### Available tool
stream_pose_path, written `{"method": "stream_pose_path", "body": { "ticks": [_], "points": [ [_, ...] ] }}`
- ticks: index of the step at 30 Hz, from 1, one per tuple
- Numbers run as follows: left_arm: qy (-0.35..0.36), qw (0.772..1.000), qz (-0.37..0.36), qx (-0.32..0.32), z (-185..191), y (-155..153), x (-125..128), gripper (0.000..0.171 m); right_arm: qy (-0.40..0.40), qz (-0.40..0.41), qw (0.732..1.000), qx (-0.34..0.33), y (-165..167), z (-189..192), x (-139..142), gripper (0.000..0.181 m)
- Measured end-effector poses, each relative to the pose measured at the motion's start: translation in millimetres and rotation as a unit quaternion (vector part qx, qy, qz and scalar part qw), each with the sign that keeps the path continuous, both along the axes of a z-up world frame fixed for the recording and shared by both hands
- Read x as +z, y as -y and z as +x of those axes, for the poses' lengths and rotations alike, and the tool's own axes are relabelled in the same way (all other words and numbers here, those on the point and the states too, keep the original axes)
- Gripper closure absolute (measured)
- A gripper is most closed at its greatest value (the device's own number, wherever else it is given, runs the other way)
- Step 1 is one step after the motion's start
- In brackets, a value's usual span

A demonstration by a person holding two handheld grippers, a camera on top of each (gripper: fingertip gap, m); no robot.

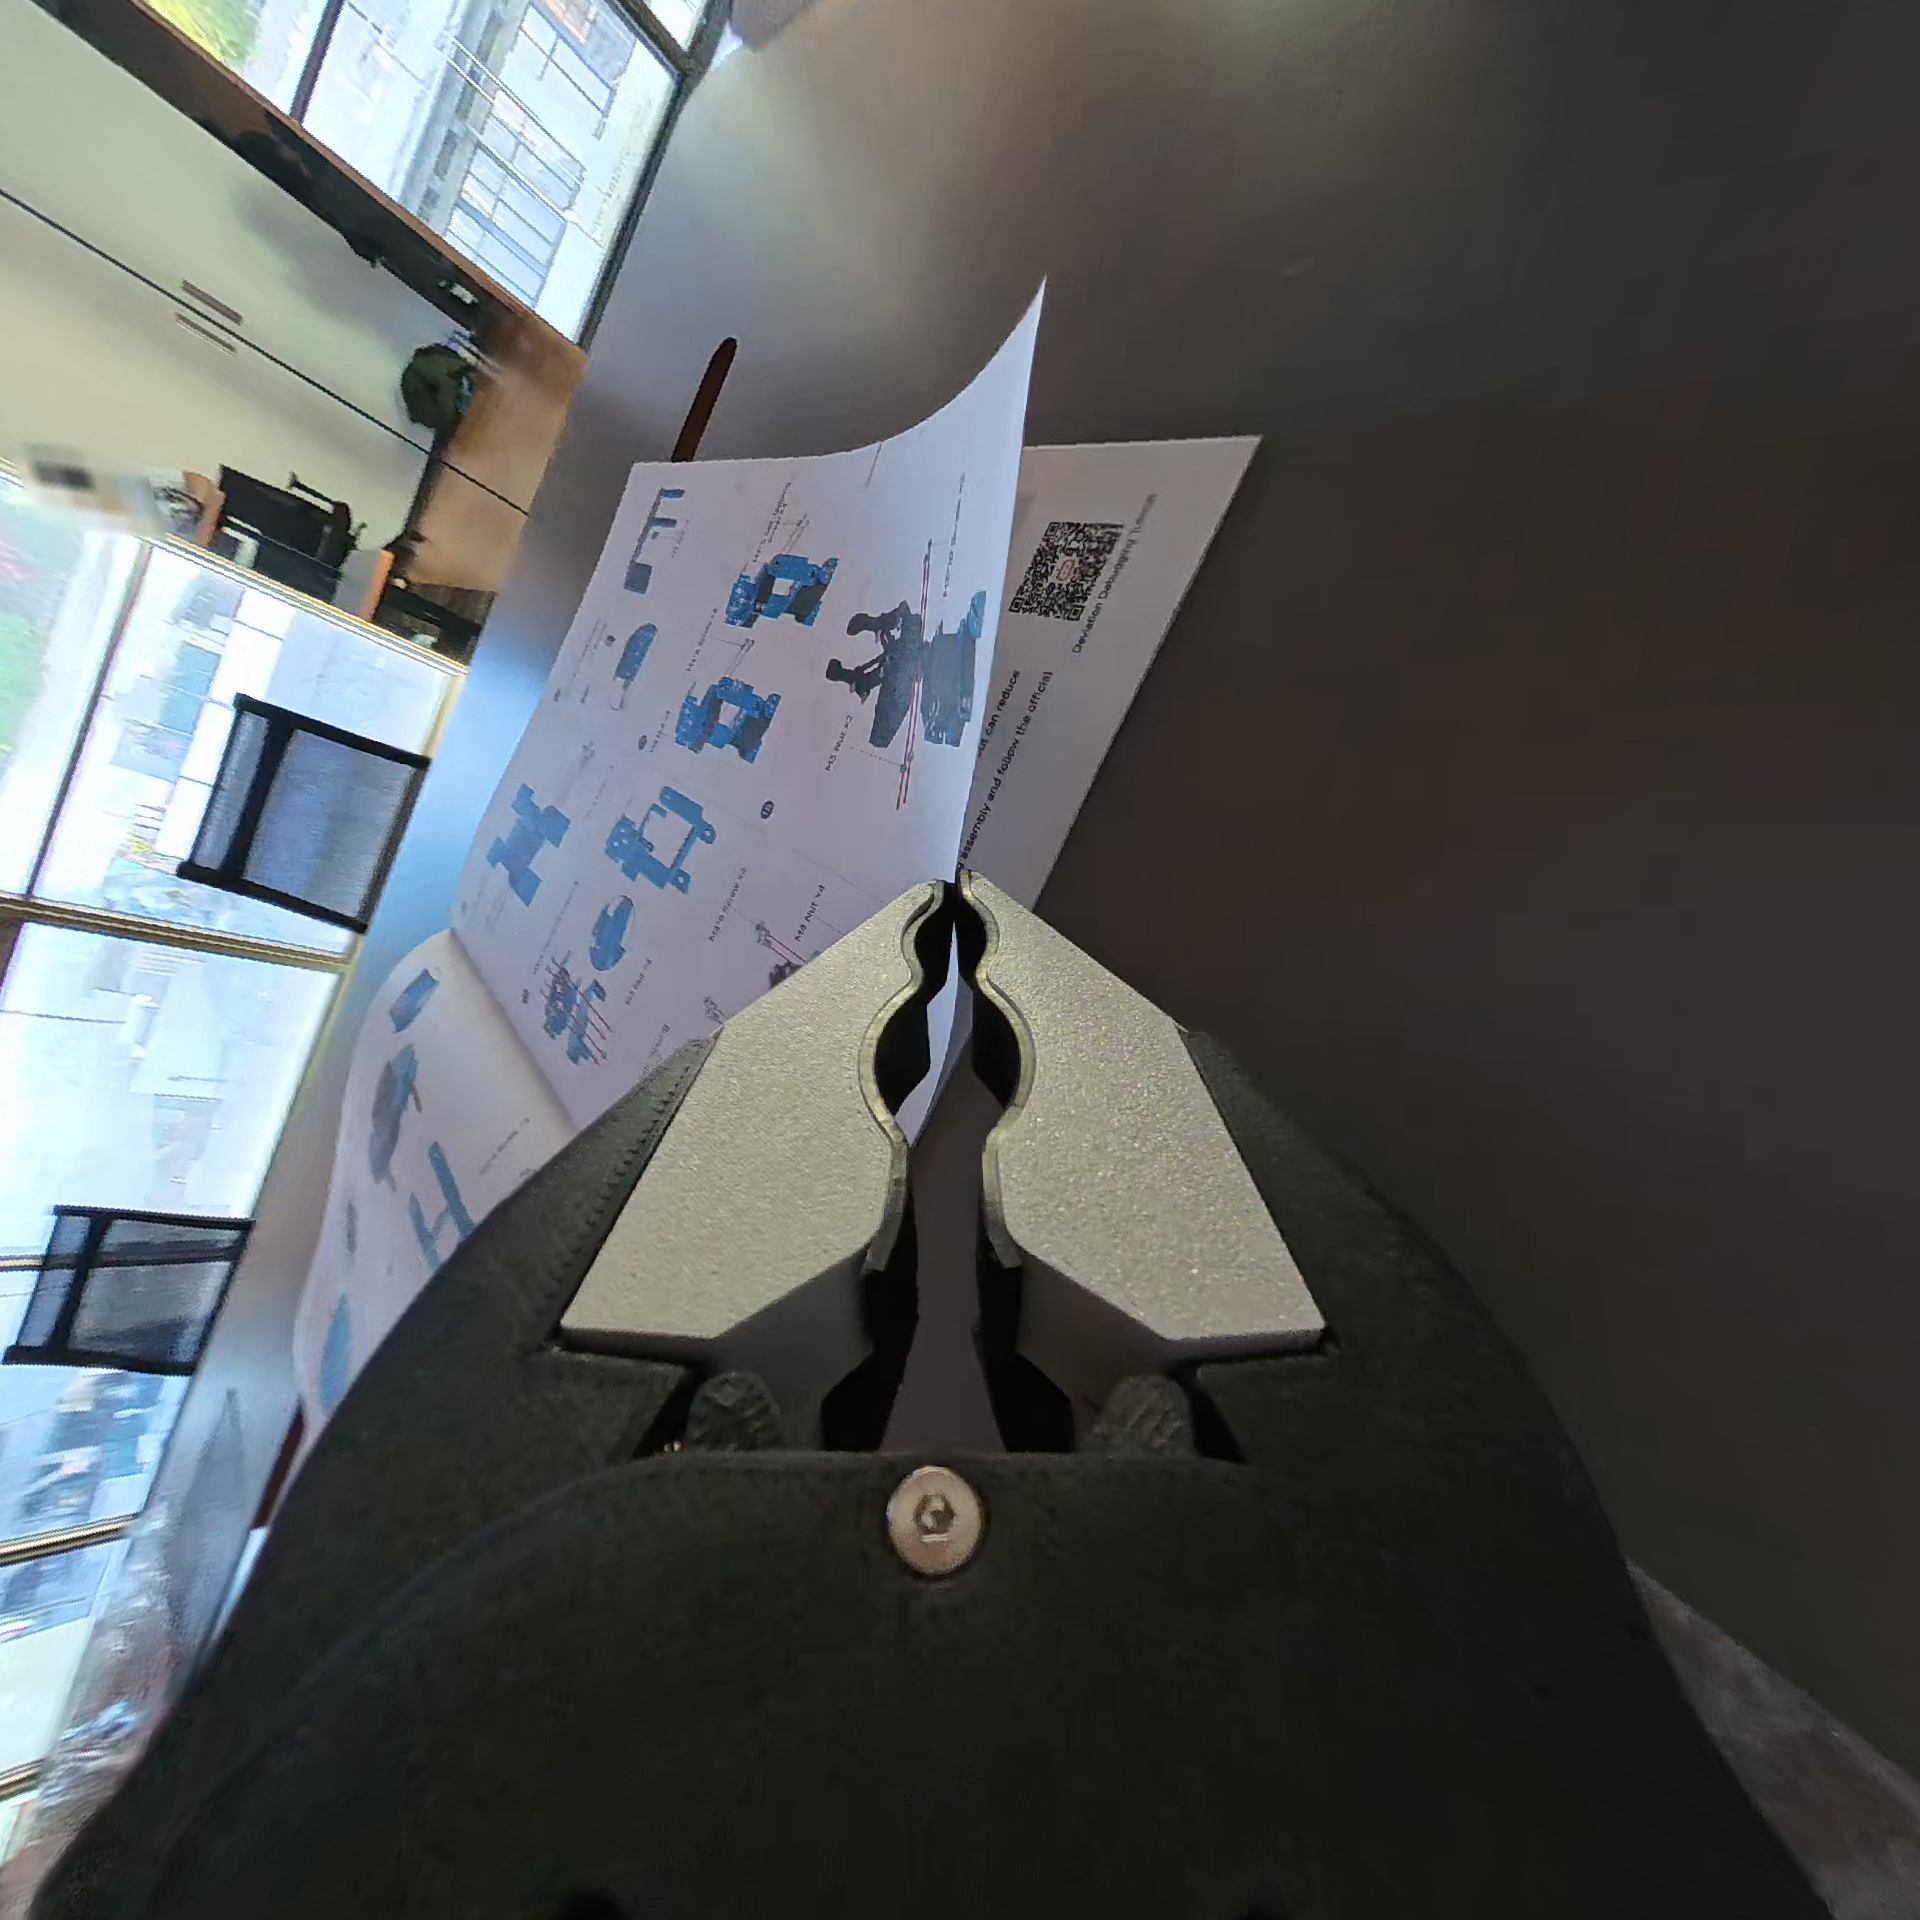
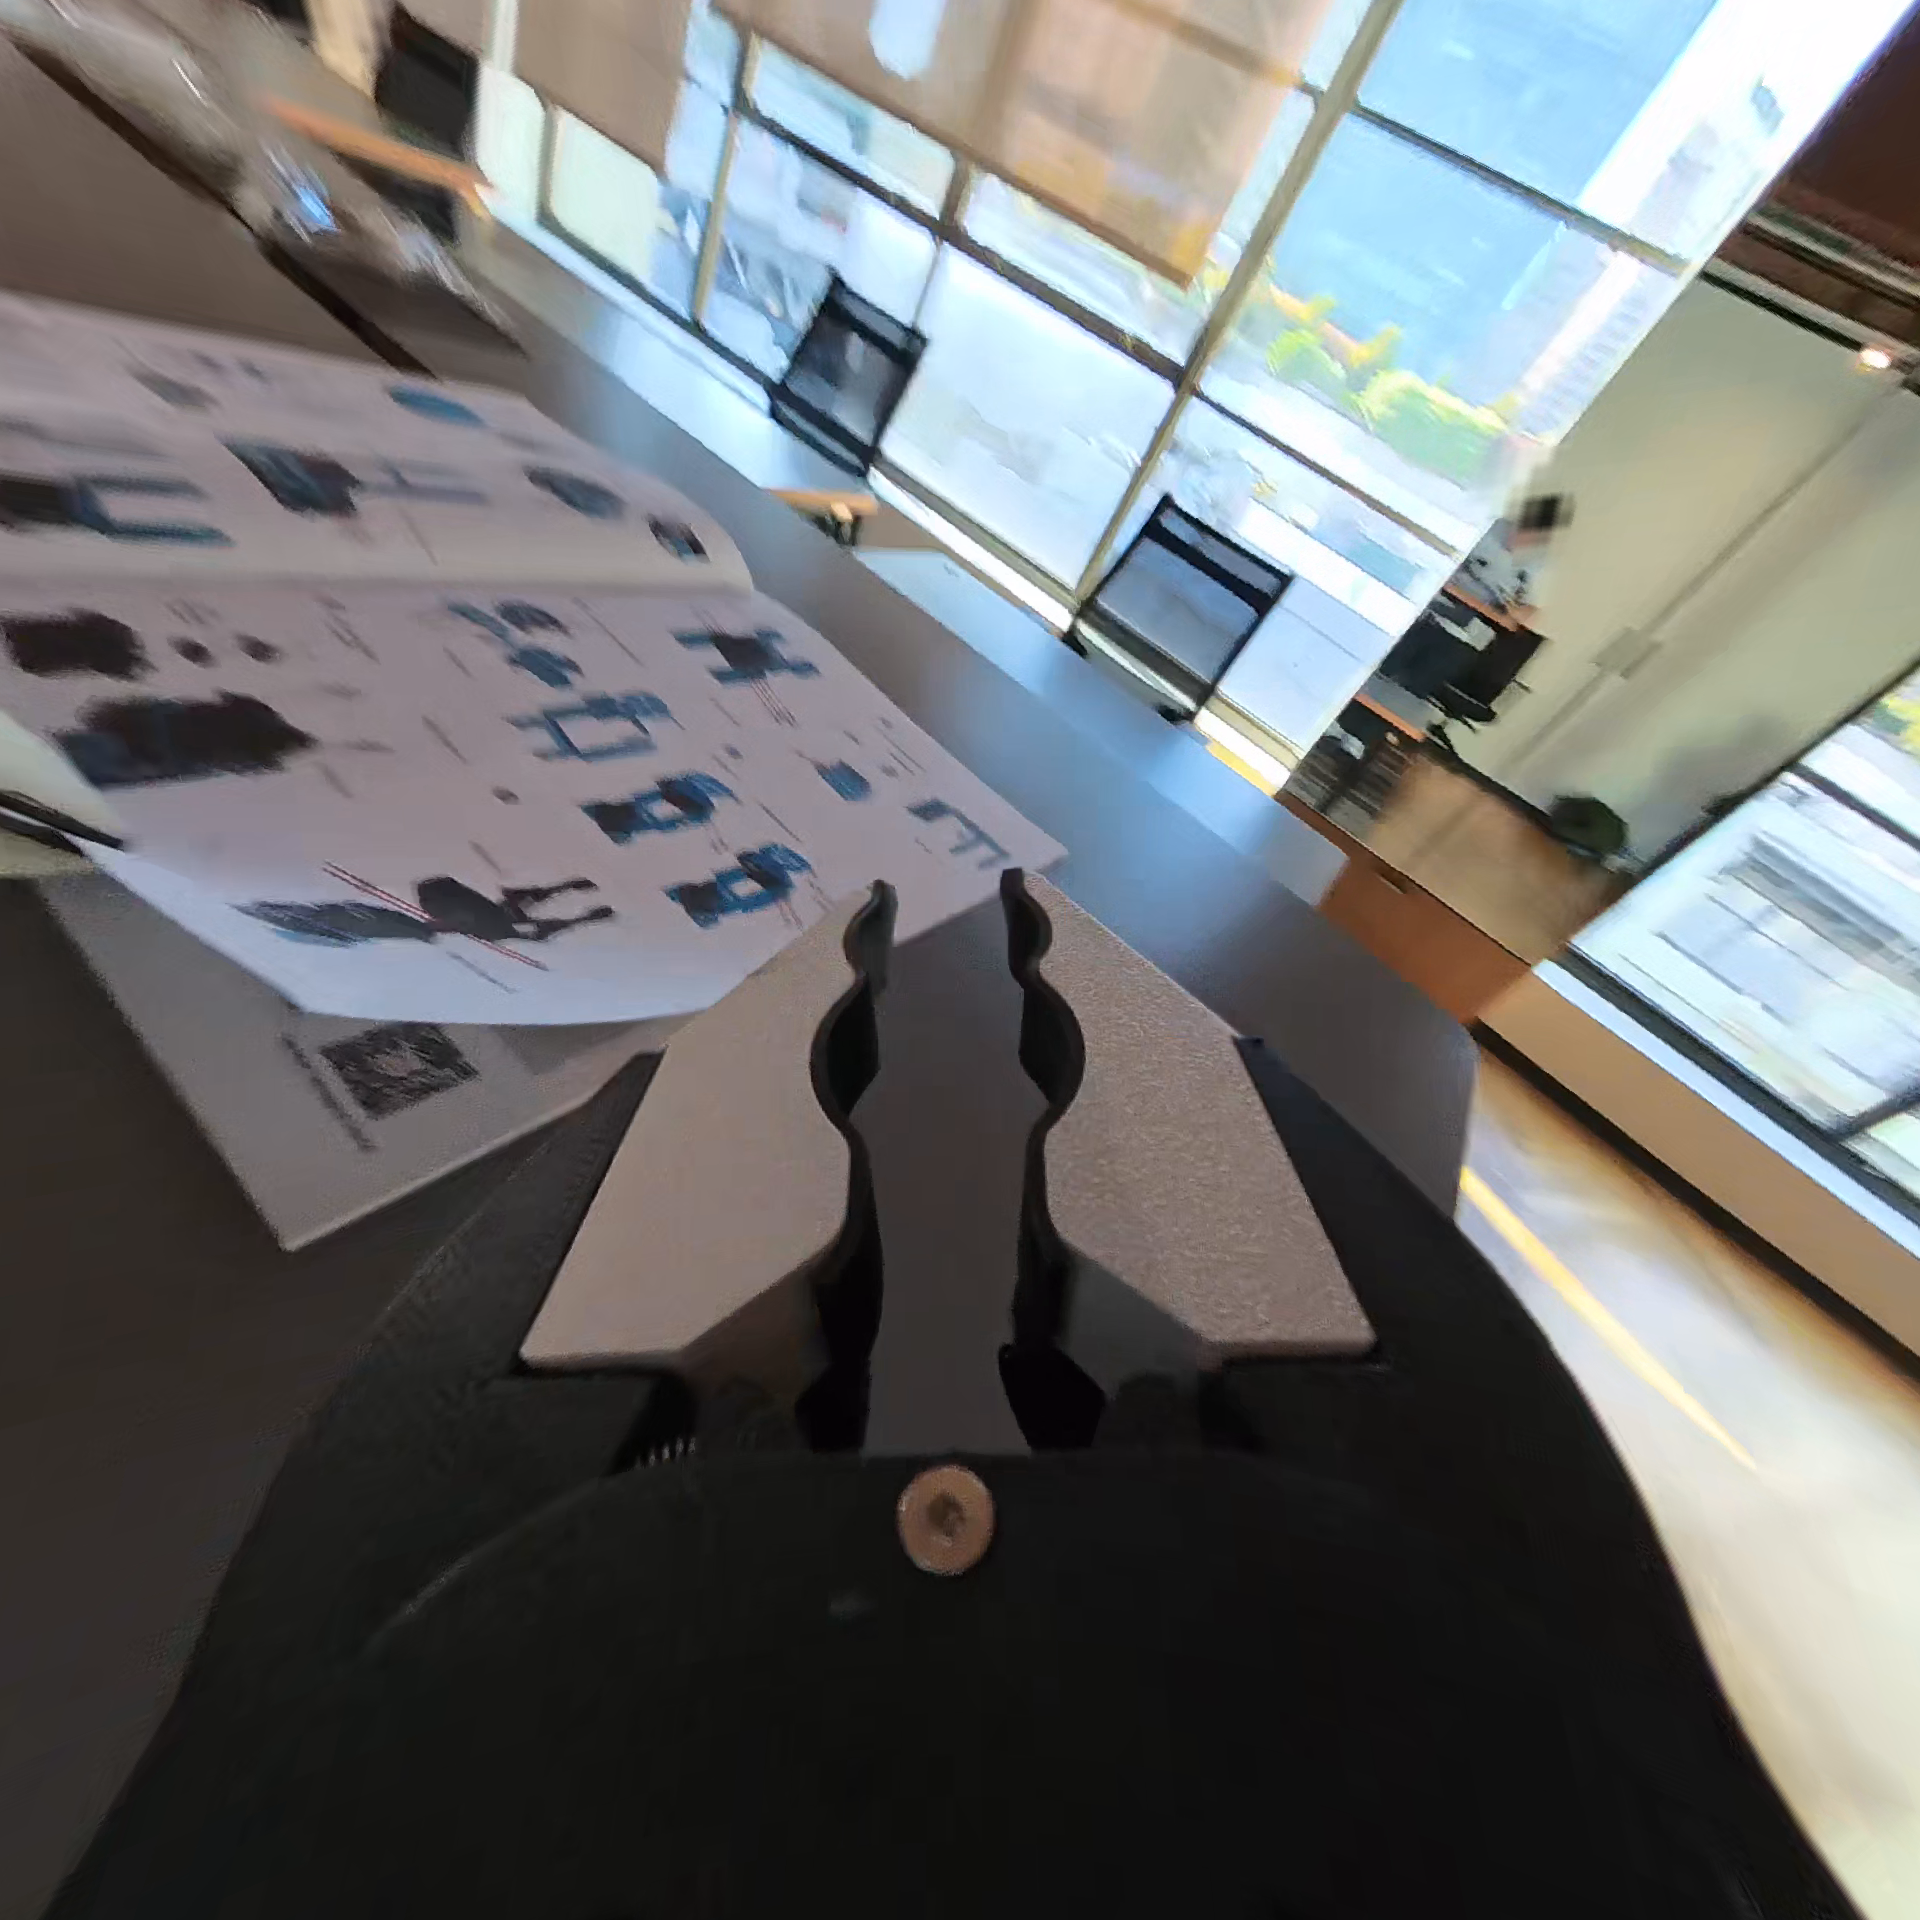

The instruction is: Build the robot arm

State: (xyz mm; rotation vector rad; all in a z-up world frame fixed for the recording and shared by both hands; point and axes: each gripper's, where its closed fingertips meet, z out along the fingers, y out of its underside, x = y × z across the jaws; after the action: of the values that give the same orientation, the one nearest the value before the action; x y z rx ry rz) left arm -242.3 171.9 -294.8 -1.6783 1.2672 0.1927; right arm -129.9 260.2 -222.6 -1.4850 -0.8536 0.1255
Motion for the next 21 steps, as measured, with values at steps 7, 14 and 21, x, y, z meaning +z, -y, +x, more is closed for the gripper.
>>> {"method": "stream_pose_path", "body": {
  "ticks": [7,14,21],
  "points": [
    [-0.039,0.999,0.025,-0.007,2,0,-2,0.171,0.135,-0.015,0.988,-0.068,-16,3,-36,0.181],
    [-0.039,0.999,0.026,-0.007,2,-1,-3,0.171,0.151,-0.027,0.982,-0.106,-25,14,-41,0.181],
    [-0.051,0.998,0.035,-0.01,2,-1,-4,0.171,0.157,-0.018,0.978,-0.133,-35,21,-40,0.181]
  ]
}}
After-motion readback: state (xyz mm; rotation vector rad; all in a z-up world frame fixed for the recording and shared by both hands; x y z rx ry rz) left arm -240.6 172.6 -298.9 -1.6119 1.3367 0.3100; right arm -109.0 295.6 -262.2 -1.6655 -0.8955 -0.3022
